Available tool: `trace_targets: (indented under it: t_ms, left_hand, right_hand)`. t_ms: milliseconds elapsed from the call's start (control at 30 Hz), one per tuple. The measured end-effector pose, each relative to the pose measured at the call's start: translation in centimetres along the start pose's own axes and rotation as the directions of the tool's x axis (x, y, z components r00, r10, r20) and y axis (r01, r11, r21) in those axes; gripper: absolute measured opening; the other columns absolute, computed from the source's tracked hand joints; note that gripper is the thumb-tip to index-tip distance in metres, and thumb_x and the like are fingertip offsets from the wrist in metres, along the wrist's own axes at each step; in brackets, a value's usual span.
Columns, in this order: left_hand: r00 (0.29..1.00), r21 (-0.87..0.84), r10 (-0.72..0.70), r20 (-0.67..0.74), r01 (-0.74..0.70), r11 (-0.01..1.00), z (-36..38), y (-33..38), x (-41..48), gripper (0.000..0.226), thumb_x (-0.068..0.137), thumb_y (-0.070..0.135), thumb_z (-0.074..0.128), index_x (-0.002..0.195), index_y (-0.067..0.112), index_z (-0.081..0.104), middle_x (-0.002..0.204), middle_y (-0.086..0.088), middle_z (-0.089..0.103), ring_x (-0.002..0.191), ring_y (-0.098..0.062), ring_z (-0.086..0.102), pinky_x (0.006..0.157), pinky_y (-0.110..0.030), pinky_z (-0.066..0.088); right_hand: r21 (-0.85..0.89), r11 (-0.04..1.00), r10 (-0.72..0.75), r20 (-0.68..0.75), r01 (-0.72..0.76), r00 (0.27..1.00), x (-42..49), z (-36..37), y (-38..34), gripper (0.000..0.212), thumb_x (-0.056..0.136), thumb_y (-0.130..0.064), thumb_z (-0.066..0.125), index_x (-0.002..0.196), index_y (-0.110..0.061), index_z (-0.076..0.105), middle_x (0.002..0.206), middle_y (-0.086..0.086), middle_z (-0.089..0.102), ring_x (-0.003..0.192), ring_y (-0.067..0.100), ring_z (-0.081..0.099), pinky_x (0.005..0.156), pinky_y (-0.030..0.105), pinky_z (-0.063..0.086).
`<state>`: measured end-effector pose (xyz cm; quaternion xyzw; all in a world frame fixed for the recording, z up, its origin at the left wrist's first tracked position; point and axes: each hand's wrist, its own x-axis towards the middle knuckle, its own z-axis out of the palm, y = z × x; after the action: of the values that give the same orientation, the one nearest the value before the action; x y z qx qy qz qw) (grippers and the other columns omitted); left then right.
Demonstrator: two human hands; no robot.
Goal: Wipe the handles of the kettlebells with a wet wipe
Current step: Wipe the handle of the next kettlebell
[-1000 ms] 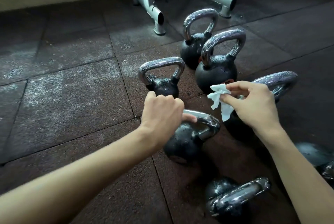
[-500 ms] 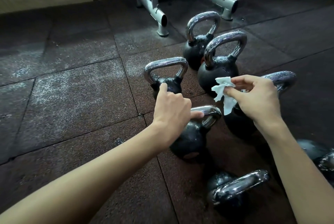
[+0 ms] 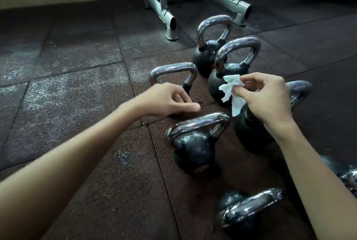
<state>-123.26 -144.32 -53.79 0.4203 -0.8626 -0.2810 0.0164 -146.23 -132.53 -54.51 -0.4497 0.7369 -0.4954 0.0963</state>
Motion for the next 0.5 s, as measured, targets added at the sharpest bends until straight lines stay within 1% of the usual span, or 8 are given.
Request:
trace_targets:
  t_ms: [33,67,133,167,233,300,367,500]
  left_hand:
    - [0.997,-0.056,0.035,-0.074,-0.039,0.998,-1.2,-1.1,0.8,0.050,0.070,0.079,0.072,0.104,0.042,0.072,0.098,0.020,0.072,0.087,0.003,0.066,0.072,-0.020,0.046]
    - [0.982,-0.045,0.063,-0.180,-0.072,0.996,-2.0,-2.3,1.8,0.051,0.069,0.075,0.077,0.109,0.043,0.071,0.103,0.021,0.069,0.090,0.002,0.065,0.075,-0.022,0.047]
    - [0.919,0.103,0.073,-0.387,-0.035,0.994,-3.3,-4.3,4.2,0.057,0.068,0.072,0.080,0.117,0.046,0.070,0.113,0.019,0.065,0.101,-0.006,0.062,0.084,-0.030,0.050]
    - [0.901,0.176,0.064,-0.429,0.015,0.984,-3.8,-5.0,5.3,0.058,0.068,0.070,0.081,0.120,0.046,0.069,0.118,0.016,0.064,0.109,-0.010,0.060,0.087,-0.034,0.051]
    - [0.906,0.260,0.025,-0.422,0.094,0.961,-5.0,-5.8,7.4,0.061,0.069,0.067,0.083,0.124,0.046,0.069,0.127,0.013,0.065,0.120,-0.015,0.060,0.092,-0.038,0.053]
    - [0.928,0.251,-0.016,-0.372,0.117,0.961,-6.5,-6.2,9.3,0.064,0.065,0.064,0.086,0.124,0.045,0.070,0.130,0.013,0.068,0.123,-0.015,0.061,0.099,-0.041,0.055]
    - [0.956,0.259,-0.036,-0.292,0.115,0.959,-7.9,-5.8,10.6,0.061,0.065,0.060,0.089,0.121,0.043,0.072,0.126,0.014,0.071,0.119,-0.013,0.065,0.099,-0.042,0.056]
    - [0.993,0.516,-0.019,-0.115,0.076,0.853,-9.8,-4.1,12.3,0.041,0.076,0.055,0.084,0.114,0.044,0.075,0.114,0.019,0.074,0.106,-0.010,0.068,0.081,-0.029,0.056]
  right_hand:
    - [0.003,1.000,-0.026,0.006,0.026,1.000,0.9,0.6,-0.3,0.019,0.076,-0.028,0.088,0.091,-0.035,0.079,0.080,-0.020,0.074,0.077,-0.010,0.069,0.077,0.018,0.053]
    - [0.003,0.999,-0.047,0.015,0.047,0.999,2.0,1.4,-0.5,0.019,0.077,-0.028,0.088,0.093,-0.033,0.079,0.081,-0.020,0.074,0.077,-0.011,0.068,0.077,0.018,0.053]
    - [-0.022,0.996,-0.089,0.060,0.091,0.994,4.4,3.1,-1.0,0.019,0.078,-0.029,0.087,0.096,-0.032,0.080,0.083,-0.021,0.073,0.076,-0.015,0.064,0.075,0.013,0.049]
    - [-0.045,0.992,-0.110,0.095,0.115,0.989,5.7,3.9,-1.3,0.019,0.079,-0.029,0.086,0.097,-0.032,0.080,0.085,-0.021,0.072,0.080,-0.015,0.064,0.074,0.009,0.046]
    - [-0.092,0.983,-0.141,0.158,0.157,0.977,8.3,5.5,-1.7,0.018,0.082,-0.027,0.084,0.098,-0.031,0.079,0.089,-0.019,0.072,0.089,-0.006,0.066,0.076,0.008,0.043]
    - [-0.136,0.973,-0.157,0.206,0.187,0.966,10.7,6.8,-2.0,0.017,0.083,-0.026,0.081,0.099,-0.031,0.079,0.092,-0.014,0.073,0.092,0.005,0.066,0.079,0.019,0.045]
    - [-0.174,0.968,-0.139,0.234,0.182,0.962,12.8,7.8,-2.2,0.017,0.082,-0.027,0.080,0.098,-0.033,0.079,0.090,-0.011,0.072,0.091,0.010,0.064,0.078,0.026,0.046]
    - [-0.209,0.969,-0.057,0.318,0.129,0.946,15.6,9.3,-2.9,0.014,0.080,-0.028,0.081,0.092,-0.036,0.076,0.082,-0.015,0.069,0.088,0.012,0.067,0.078,0.028,0.053]
